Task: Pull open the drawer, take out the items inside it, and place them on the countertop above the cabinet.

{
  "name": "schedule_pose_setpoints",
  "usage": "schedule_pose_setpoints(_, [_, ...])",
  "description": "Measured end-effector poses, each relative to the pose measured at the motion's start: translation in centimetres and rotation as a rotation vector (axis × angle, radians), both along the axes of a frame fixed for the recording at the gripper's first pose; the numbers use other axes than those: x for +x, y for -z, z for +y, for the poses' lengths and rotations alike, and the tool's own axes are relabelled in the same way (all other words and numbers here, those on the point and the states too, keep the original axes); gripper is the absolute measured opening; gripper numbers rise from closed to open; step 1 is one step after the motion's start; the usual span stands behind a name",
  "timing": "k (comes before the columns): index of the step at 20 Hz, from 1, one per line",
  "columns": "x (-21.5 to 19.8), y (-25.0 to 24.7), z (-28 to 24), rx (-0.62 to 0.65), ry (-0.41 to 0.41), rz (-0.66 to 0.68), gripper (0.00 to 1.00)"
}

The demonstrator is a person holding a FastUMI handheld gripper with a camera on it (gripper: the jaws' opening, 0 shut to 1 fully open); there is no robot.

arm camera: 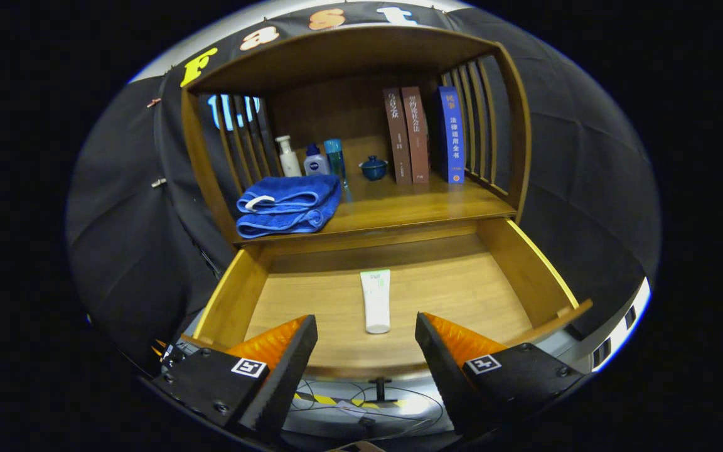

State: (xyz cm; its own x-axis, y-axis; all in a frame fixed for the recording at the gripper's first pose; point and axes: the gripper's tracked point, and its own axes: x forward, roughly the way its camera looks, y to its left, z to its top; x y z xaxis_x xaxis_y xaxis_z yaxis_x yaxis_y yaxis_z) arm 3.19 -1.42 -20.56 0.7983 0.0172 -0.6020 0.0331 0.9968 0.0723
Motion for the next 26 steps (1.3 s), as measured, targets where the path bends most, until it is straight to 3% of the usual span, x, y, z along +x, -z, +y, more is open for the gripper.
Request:
schedule_pose_setpoints(5, [5.2, 4.6, 0.8, 0.003, -0.043, 0.218, 0.99])
schedule_pose_setpoints(9, [8.0, 7.8, -0.4, -0.012, 0.0, 0.35, 0.99])
schedule_pose_setpoints(13, [8.3, 11.3, -1.5, -0.063, 0.013, 0.505, 0.99])
schedule_pose_setpoints(19, [7.8, 13.8, -1.0, -0.116, -0.054, 0.627, 0.99])
schedule_pose_setpoints(26, [7.3, 15.3, -0.9, -0.15, -0.059, 0.696, 0.64])
